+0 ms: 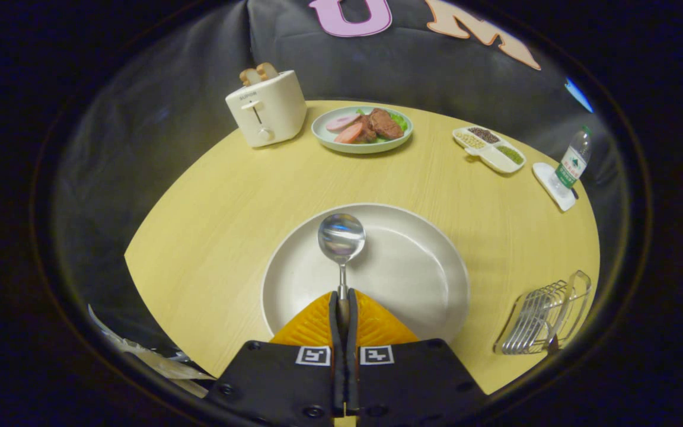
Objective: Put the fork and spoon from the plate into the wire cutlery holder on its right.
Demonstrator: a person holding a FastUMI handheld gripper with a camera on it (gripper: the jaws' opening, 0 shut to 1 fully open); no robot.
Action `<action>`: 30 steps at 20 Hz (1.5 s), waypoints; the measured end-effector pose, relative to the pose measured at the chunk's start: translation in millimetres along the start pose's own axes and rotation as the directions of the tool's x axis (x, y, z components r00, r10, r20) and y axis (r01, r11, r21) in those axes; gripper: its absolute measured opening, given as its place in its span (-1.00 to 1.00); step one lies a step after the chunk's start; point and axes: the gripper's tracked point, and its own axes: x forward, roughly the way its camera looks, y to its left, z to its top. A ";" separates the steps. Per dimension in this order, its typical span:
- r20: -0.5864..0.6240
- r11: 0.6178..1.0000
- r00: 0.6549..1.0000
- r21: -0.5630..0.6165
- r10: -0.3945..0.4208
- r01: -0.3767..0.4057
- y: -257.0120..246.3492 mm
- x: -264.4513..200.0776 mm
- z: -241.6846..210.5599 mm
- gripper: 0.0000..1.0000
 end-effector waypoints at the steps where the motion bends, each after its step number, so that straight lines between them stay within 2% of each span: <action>1: 0.002 1.000 1.000 0.000 0.001 -0.001 -0.6 -3.7 1.2 -0.91; 13: 0.018 1.000 1.000 -0.003 -0.007 0.007 -29.2 -53.7 12.6 -0.91; 30: 0.020 0.995 0.998 0.085 -0.061 0.059 -86.7 -108.0 12.7 -0.91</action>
